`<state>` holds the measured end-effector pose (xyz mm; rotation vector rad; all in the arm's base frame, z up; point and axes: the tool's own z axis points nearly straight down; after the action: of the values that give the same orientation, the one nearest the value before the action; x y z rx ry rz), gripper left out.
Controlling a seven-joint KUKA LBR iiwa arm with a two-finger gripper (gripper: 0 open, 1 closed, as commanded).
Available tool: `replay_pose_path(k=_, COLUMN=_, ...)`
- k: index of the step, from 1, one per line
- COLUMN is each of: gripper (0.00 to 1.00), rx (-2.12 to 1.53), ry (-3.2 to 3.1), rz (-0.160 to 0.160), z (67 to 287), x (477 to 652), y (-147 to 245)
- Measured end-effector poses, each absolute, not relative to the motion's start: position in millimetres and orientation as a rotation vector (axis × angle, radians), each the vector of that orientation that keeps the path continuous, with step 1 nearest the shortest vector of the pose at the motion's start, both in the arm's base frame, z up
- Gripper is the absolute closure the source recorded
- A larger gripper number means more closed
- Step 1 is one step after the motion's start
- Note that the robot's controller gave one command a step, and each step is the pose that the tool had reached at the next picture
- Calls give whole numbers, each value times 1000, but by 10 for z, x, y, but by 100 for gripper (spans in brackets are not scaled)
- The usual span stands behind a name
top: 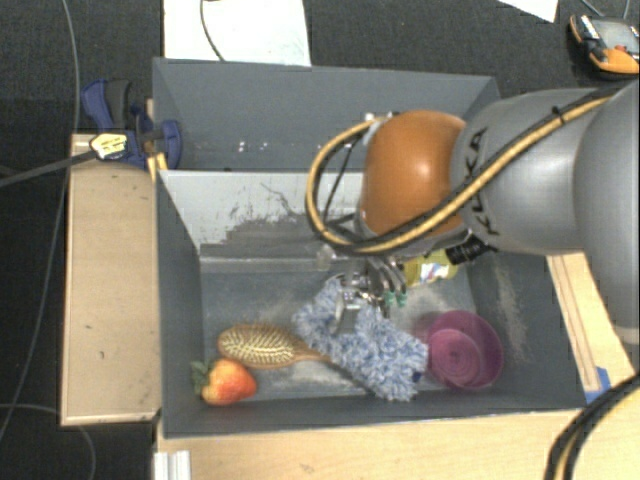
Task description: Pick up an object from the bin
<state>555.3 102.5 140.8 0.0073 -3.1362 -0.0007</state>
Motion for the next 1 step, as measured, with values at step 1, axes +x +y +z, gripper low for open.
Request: replay_pose_path(k=1, gripper=0, rx=-1, ry=-3144, rz=-2, z=1454, x=5571, y=1019)
